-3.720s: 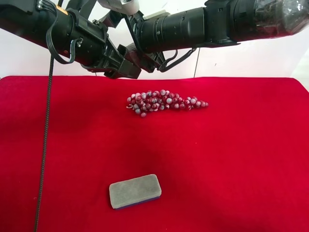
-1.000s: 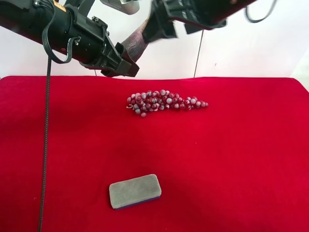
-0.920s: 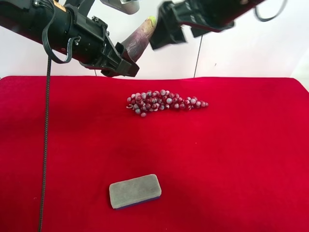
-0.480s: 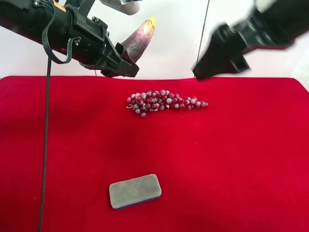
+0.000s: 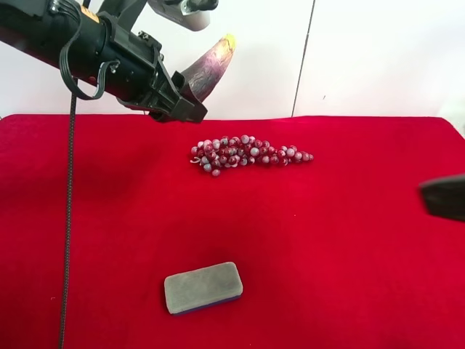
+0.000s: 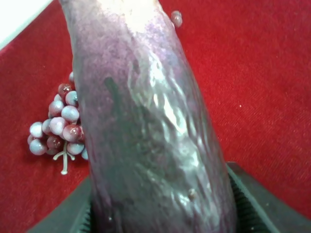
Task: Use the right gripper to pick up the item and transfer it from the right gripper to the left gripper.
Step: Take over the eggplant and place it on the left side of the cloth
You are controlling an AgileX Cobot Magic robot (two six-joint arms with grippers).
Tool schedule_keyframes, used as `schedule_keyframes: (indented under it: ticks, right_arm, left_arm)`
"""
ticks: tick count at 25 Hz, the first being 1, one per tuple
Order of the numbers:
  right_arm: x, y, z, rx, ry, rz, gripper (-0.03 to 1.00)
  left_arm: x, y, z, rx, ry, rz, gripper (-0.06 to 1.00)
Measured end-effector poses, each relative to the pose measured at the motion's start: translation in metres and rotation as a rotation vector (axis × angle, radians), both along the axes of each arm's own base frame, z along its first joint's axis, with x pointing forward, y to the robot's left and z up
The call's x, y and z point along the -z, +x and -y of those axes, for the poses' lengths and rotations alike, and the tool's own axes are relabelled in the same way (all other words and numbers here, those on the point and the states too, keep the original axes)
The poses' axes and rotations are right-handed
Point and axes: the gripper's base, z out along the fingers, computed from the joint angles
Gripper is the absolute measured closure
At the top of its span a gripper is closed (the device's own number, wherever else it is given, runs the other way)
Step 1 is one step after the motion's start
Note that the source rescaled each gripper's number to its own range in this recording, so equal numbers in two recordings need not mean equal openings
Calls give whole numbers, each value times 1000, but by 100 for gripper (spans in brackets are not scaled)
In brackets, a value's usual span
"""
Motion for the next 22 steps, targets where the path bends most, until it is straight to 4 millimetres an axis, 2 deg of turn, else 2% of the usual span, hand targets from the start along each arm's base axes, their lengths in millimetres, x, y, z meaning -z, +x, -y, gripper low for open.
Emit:
schedule_keyframes:
  ticks: [6,10,16,22]
  right_arm:
    - [8,-46,28,1,81,121,-3]
    - [23,-62,38,-1,101,156,-3]
    - [43,-72,44,-7,86,137,-3]
    - [67,-69,42,-10,46,76,-3]
  left_arm:
    - [0,0,0,1,1,-2,94]
    - [0,0,0,3,2,-5,94]
    - [1,-1,0,3,3,-8,94]
    - [1,-1,0,3,3,-8,94]
